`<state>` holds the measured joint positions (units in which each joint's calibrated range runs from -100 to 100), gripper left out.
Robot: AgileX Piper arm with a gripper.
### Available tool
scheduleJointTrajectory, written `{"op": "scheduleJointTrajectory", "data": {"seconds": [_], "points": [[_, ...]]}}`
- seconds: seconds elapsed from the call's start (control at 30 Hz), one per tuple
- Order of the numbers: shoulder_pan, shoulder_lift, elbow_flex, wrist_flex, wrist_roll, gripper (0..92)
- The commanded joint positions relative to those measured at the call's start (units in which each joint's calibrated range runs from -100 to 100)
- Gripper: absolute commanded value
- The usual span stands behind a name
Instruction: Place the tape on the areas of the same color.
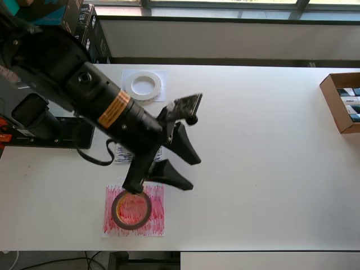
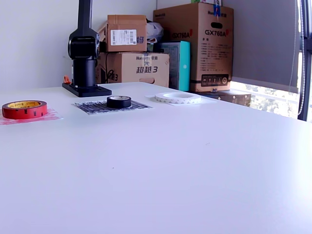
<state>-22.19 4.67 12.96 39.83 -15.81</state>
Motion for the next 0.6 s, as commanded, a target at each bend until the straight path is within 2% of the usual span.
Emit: {"op": "scheduleJointTrajectory", "data": {"seconds": [0.0,0.23,0.3,0.57], "points": [[13.8,-2.1,0.2,0.2,0.3,56.5],[24.1,-3.0,0.2,0.4,-0.1,56.0],[25.8,-3.0,0.2,0.5,-0.7,51.9],[31.1,-5.9,1.3,0.1,-0.7,12.9]]}}
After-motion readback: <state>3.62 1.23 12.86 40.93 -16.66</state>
